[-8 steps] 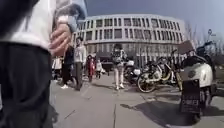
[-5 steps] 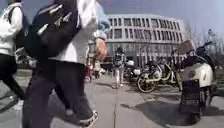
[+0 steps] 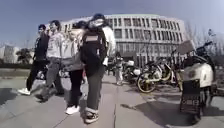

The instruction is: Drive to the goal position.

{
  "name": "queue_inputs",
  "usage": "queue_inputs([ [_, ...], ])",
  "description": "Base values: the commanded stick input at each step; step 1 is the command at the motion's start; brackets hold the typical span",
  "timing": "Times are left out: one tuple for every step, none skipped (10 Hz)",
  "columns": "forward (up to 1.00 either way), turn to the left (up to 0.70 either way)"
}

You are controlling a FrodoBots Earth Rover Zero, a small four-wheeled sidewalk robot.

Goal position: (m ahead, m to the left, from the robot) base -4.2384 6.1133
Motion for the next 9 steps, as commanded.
queue_inputs([
  [0.00,0.00],
  [0.00,0.00],
  [0.00,0.12],
  [0.00,0.09],
  [0.00,0.03],
  [0.00,0.00],
  [0.00,0.00],
  [0.00,0.00],
  [0.00,0.00],
])
